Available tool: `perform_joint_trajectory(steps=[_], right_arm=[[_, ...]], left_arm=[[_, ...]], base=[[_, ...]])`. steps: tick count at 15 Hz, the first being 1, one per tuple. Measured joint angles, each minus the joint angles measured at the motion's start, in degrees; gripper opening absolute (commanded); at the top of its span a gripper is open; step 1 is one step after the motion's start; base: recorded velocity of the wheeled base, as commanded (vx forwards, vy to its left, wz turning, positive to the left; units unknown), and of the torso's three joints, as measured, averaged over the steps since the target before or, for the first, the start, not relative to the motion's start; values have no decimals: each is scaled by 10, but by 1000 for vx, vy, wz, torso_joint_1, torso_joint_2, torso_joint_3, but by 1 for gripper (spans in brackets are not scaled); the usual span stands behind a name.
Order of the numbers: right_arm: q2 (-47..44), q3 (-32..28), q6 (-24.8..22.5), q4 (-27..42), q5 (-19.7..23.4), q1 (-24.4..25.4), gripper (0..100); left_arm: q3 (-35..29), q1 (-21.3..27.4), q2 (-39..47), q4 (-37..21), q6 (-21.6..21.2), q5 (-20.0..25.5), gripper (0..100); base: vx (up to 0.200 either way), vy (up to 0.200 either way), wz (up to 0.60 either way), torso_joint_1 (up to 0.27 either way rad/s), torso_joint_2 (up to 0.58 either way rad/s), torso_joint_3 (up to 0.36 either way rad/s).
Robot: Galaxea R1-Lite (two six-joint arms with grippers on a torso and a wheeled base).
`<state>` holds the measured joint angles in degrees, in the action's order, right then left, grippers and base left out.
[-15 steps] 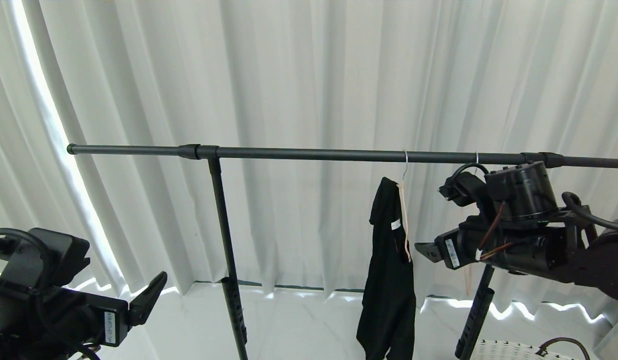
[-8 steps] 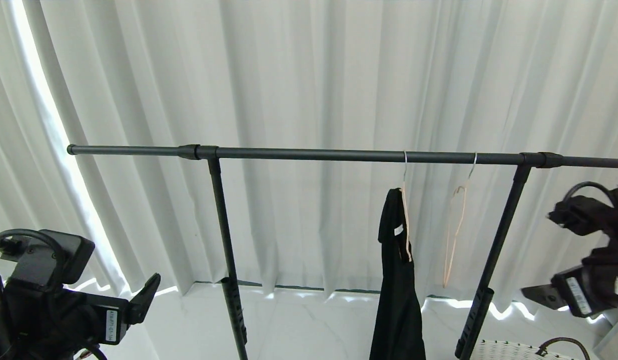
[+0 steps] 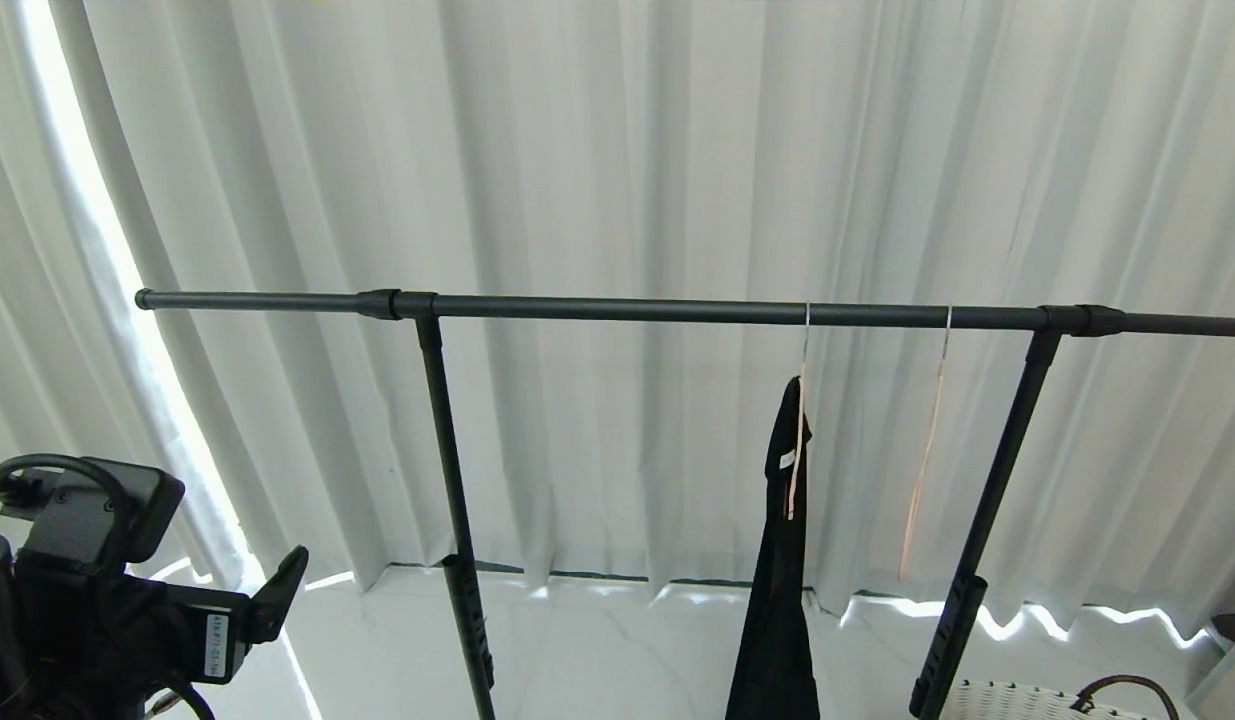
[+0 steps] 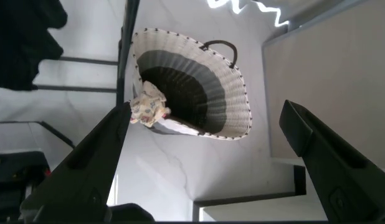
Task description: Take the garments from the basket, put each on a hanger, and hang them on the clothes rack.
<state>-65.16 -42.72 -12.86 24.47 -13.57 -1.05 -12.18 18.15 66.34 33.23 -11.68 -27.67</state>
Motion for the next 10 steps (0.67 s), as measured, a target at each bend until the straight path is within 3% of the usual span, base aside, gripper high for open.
perform_joint_trajectory(steps=[7, 10], right_arm=[[7, 1, -2, -7, 0, -1, 100], [6, 1, -2, -9, 0, -1, 100]], left_arm=[[0, -18, 2, 0, 0, 2, 100], [0, -18, 2, 0, 0, 2, 100]], base=[[0, 0, 0, 0, 0, 0], [0, 0, 0, -137, 294, 170]])
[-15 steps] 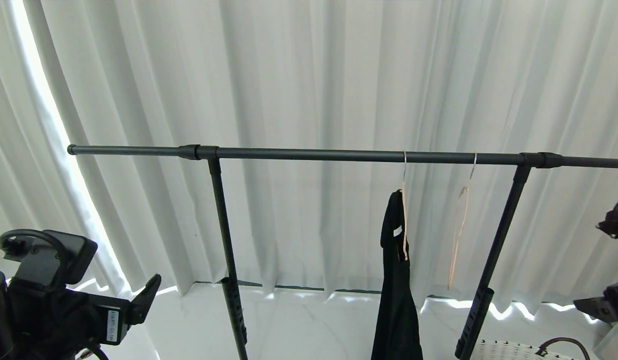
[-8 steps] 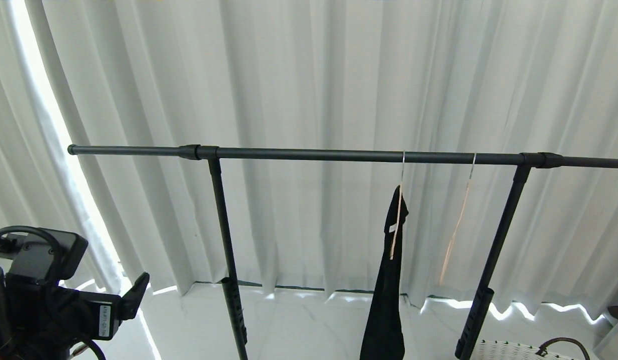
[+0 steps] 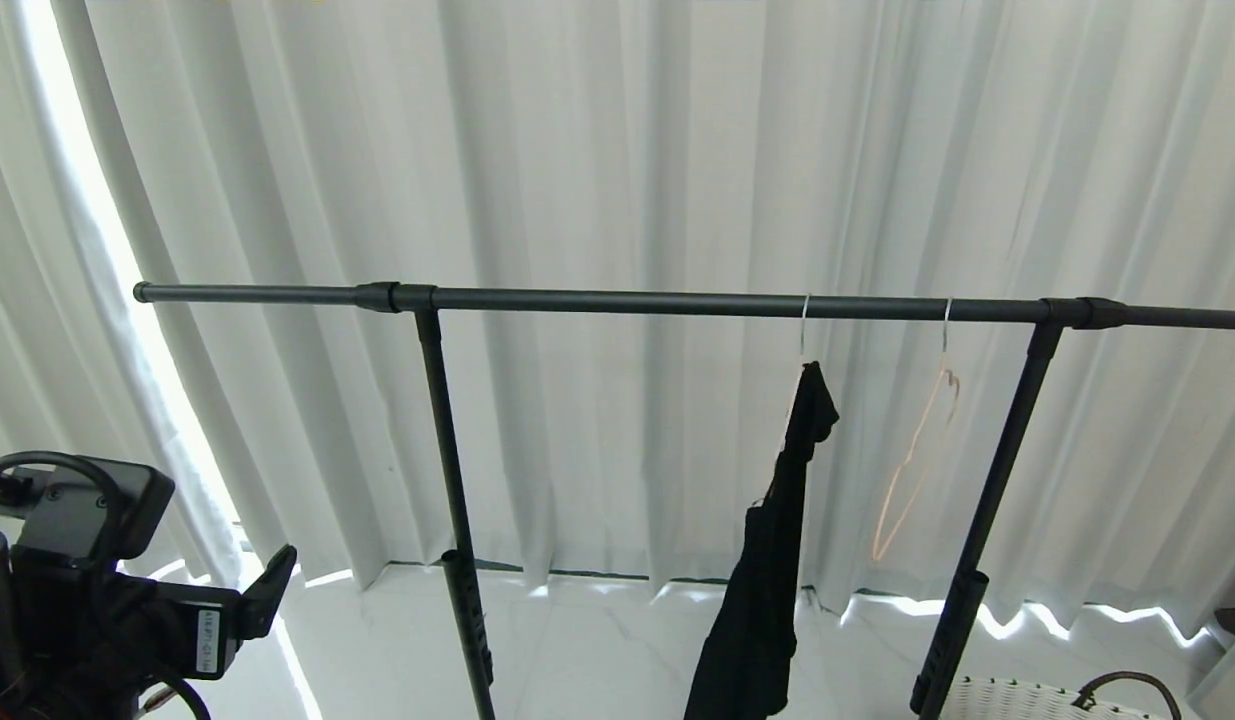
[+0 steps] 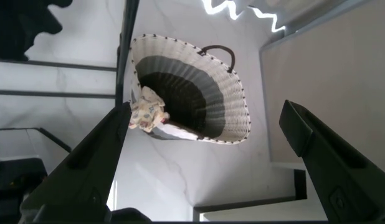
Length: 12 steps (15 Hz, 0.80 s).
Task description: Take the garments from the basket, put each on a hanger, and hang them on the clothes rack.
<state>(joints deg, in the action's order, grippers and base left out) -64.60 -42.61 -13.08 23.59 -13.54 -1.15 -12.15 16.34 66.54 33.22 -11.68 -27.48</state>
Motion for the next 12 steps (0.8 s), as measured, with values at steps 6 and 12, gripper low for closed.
perform_joint_trajectory(steps=[6, 12], right_arm=[[-2, 1, 0, -2, 0, 0, 100], [2, 32, -1, -44, 0, 0, 100]], left_arm=[[0, 0, 0, 0, 0, 0, 100], [3, -12, 4, 0, 0, -2, 100]], base=[[0, 0, 0, -226, 510, 281], [0, 0, 0, -213, 493, 283]])
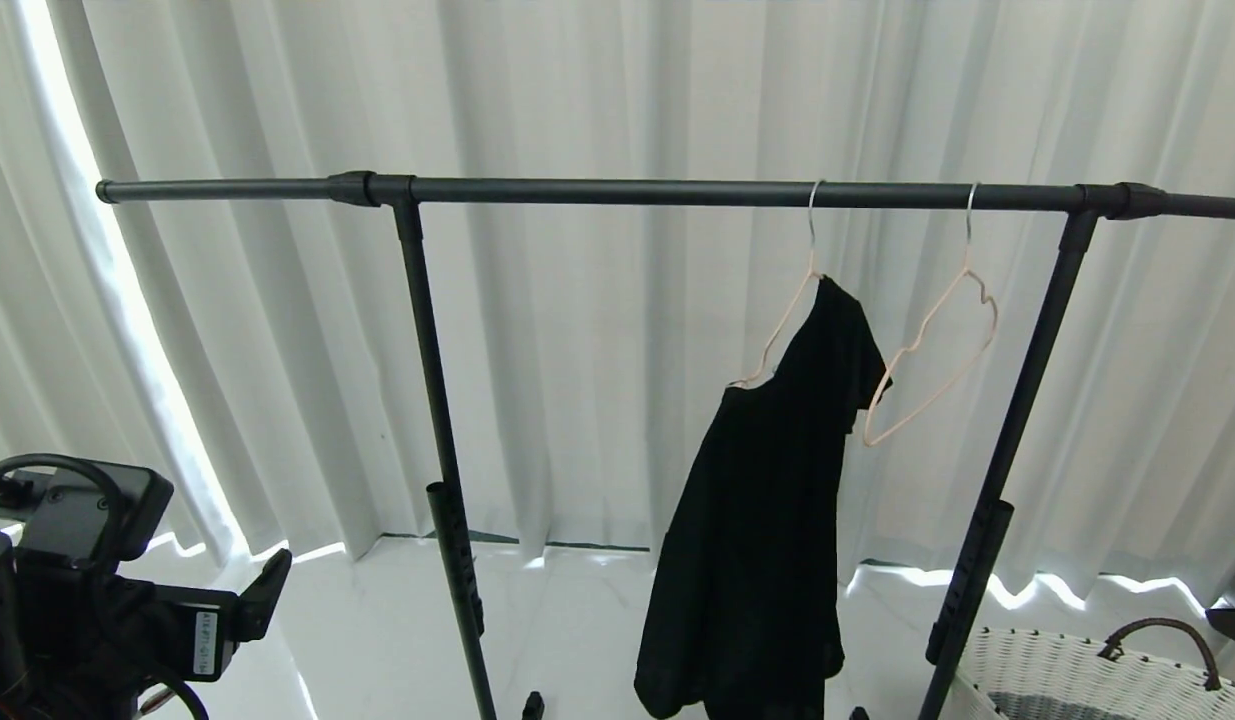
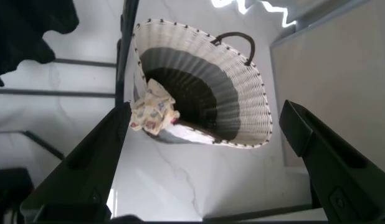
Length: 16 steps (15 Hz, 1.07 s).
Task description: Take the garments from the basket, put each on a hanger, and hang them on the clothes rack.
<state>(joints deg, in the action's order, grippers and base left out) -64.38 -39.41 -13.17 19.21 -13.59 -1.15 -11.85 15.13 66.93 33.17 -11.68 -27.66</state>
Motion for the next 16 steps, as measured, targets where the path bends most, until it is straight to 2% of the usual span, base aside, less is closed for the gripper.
perform_joint_trajectory(steps=[11, 14, 16], right_arm=[[12, 25, -7, -10, -2, 0, 100], [16, 27, -10, -11, -3, 0, 100], [22, 31, -29, -29, -3, 0, 100]], left_arm=[[1, -12, 14, 1, 1, 0, 100], [-2, -12, 22, 2, 1, 0, 100], [0, -12, 23, 2, 1, 0, 100]], base=[[0, 0, 0, -164, 462, 290], [0, 0, 0, 6, 45, 1], [0, 0, 0, 0, 0, 0]])
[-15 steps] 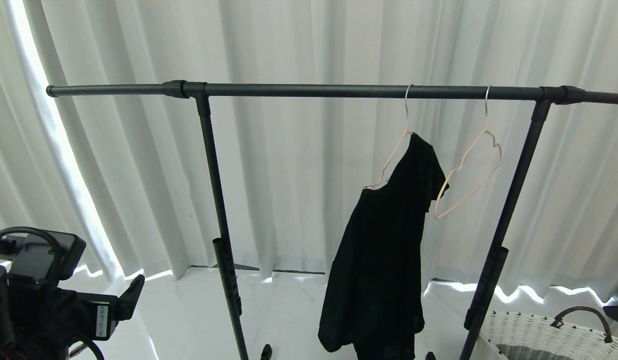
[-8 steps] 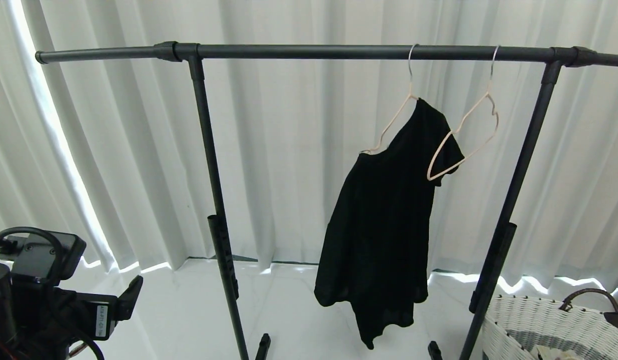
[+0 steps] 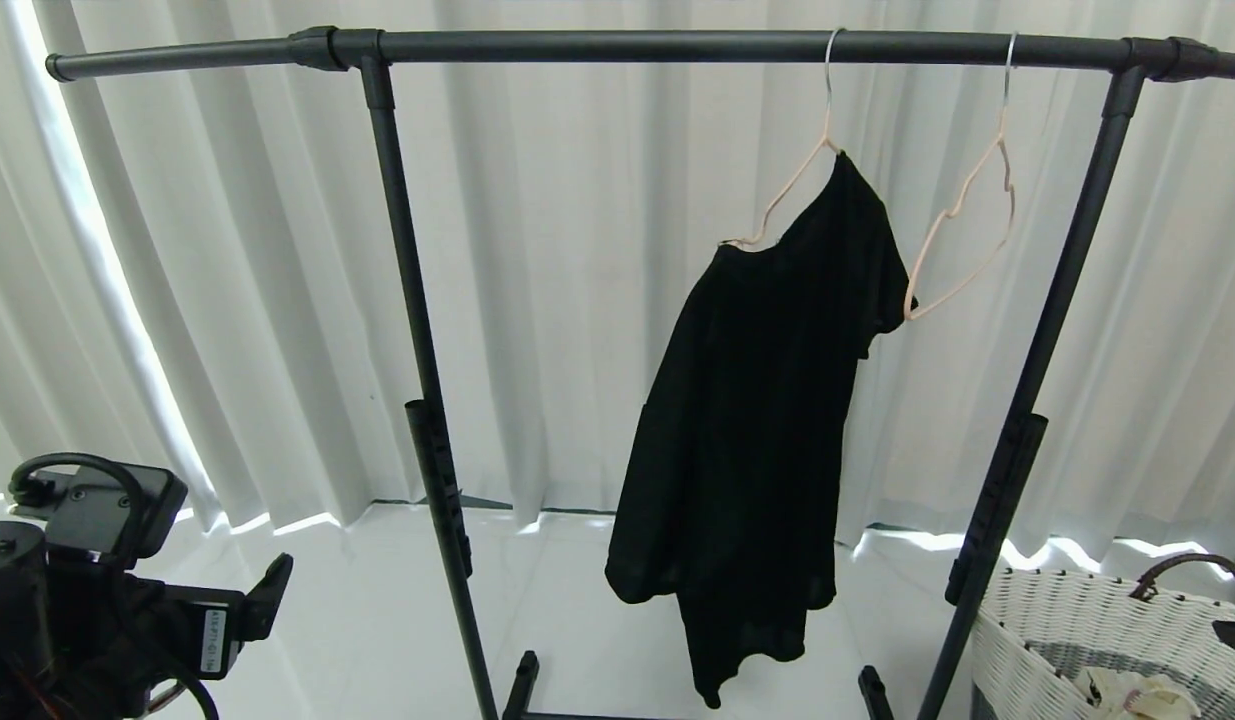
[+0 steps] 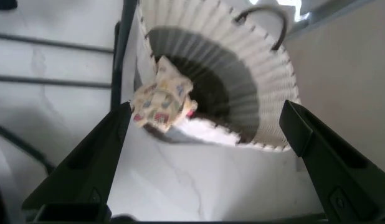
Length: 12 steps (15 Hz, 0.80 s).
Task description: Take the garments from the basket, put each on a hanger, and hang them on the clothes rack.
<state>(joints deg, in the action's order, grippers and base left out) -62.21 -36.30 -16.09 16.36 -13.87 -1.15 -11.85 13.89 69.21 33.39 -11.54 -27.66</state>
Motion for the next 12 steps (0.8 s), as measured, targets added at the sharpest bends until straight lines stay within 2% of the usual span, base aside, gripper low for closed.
perform_joint_trajectory(steps=[1, 3, 7, 12], right_arm=[[3, 6, -9, -15, 1, 0, 100], [9, 28, -30, -51, 3, 0, 100], [21, 59, -47, -66, 10, 0, 100], [34, 70, -48, -65, 12, 0, 100]], left_arm=[[1, 0, 0, 0, 0, 0, 100], [-1, 0, -2, 1, 0, 2, 100], [-1, 6, -7, 1, 1, 3, 100], [-2, 14, -9, 2, 2, 5, 100]], base=[[0, 0, 0, 0, 0, 0], [0, -200, 0, -51, 61, 81], [0, -200, 0, -34, 83, 51], [0, 0, 0, 0, 0, 0]])
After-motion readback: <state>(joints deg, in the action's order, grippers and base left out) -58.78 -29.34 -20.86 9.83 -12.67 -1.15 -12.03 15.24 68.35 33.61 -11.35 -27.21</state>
